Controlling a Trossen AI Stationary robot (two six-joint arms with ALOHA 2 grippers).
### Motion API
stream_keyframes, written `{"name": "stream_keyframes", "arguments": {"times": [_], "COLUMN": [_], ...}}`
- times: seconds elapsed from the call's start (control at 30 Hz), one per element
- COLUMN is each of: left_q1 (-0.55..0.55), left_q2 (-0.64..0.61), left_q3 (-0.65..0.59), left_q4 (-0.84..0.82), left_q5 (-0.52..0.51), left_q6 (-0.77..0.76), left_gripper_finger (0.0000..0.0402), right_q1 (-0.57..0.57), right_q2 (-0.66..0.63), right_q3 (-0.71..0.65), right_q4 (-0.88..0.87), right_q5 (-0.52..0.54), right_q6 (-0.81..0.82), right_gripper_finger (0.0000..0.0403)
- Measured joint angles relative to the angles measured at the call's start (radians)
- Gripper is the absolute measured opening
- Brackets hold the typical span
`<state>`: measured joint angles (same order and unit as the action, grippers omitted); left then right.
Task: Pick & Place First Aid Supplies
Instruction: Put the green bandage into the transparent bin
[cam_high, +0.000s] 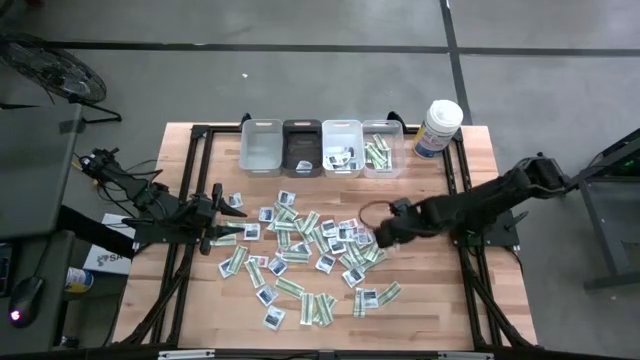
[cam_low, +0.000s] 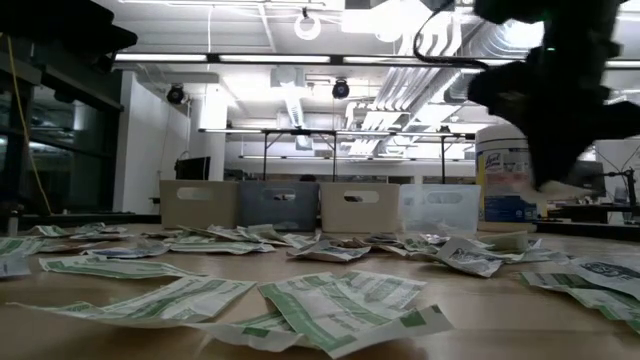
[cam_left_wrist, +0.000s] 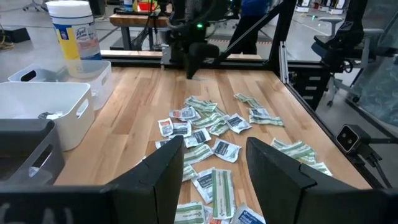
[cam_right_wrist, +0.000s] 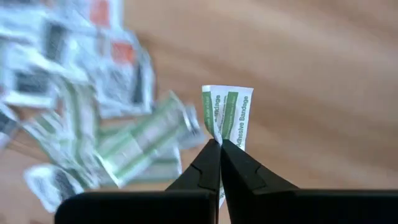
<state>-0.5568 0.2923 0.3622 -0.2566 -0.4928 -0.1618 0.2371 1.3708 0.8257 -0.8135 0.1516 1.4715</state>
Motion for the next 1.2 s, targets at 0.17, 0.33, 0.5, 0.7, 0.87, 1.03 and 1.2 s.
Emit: {"name": "stream_keyframes", "arguments": {"times": [0.17, 0.33, 0.5, 0.7, 0.87, 1.03, 1.2], "left_q1": [0.000, 0.001, 0.001, 0.045, 0.163, 0.278, 0.341], "left_q2": [0.000, -0.003, -0.004, -0.050, -0.101, -0.115, -0.113], "left_q3": [0.000, 0.000, 0.000, 0.000, 0.000, 0.000, 0.000], "left_q4": [0.031, 0.046, 0.047, 0.045, 0.047, 0.045, 0.045], "left_q5": [-0.019, -0.125, -0.167, -0.145, -0.022, 0.149, 0.271], "left_q6": [0.000, 0.018, 0.027, 0.052, 0.083, 0.088, 0.105], "left_gripper_finger": [0.0172, 0.0172, 0.0172, 0.0172, 0.0172, 0.0172, 0.0172], "right_q1": [-0.153, -0.312, -0.477, -0.682, -0.808, -0.897, -0.946], "right_q2": [-0.032, -0.037, -0.037, -0.037, -0.007, 0.054, 0.104], "right_q3": [0.038, 0.110, 0.177, 0.194, 0.192, 0.191, 0.190], "right_q4": [0.004, 0.011, 0.023, 0.082, 0.120, 0.141, 0.164], "right_q5": [0.008, 0.007, -0.004, -0.074, -0.123, -0.162, -0.160], "right_q6": [-0.239, -0.487, -0.692, -0.866, -0.977, -1.070, -1.118], "right_gripper_finger": [0.0000, 0.0000, 0.0000, 0.0000, 0.0000, 0.0000, 0.0000]}}
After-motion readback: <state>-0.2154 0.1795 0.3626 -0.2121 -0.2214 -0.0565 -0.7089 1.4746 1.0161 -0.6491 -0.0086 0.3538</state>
